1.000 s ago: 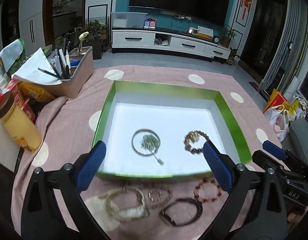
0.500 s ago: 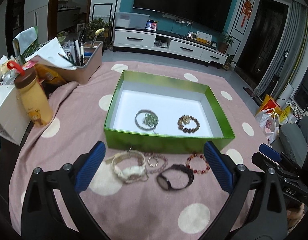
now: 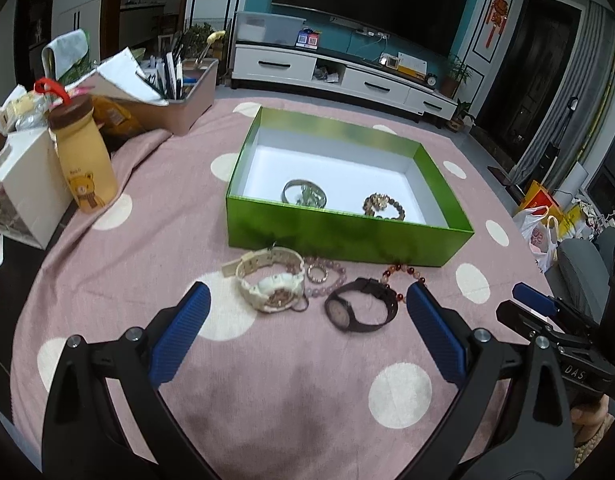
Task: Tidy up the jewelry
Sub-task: 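Open both tools and withdraw them from the box, then grasp the black watch with the left tool while the right tool grasps the red bead bracelet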
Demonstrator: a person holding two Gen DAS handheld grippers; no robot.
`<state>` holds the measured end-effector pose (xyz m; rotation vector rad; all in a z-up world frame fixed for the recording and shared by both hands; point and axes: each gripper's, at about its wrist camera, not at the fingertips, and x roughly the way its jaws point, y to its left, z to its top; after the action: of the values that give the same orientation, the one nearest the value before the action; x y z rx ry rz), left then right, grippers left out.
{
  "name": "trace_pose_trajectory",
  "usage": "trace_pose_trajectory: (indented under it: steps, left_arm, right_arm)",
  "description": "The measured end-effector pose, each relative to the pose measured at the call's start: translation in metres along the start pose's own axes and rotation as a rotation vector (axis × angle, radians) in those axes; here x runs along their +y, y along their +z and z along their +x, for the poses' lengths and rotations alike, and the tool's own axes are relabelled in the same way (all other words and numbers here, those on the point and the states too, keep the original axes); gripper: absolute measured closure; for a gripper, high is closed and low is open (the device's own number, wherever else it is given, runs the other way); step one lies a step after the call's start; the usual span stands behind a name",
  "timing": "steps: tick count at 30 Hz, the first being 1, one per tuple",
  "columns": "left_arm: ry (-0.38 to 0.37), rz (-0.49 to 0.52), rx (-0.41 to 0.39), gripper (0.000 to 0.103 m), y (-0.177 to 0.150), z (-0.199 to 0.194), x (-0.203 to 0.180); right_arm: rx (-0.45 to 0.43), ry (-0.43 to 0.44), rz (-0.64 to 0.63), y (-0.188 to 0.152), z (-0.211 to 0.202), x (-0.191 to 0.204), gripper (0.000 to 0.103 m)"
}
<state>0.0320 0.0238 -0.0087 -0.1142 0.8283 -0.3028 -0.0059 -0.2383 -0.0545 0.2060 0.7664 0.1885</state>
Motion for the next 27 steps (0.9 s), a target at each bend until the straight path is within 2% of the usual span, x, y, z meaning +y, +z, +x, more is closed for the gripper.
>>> trace_pose_trajectory:
  steps: [10,18,22,27]
  left_arm:
    - [-0.001,-0.023,0.052,0.003,-0.021,0.019,0.010]
    - [-0.018,-0.043,0.111,0.005,-0.026,0.045,-0.007]
    - [-0.016,-0.040,0.137,0.013,-0.023,0.064,-0.023]
    - [0.029,-0.038,0.168,0.025,-0.018,0.088,-0.037]
  right_arm:
    - [0.057,-0.004,0.046,-0.013,0.016,-0.018,0.028]
    - [0.078,0.002,0.045,-0.017,0.030,-0.017,0.028]
    - [0.079,-0.008,0.046,-0.018,0.030,-0.019,0.028]
    - [0.068,-0.013,0.067,-0.018,0.026,-0.029,0.028]
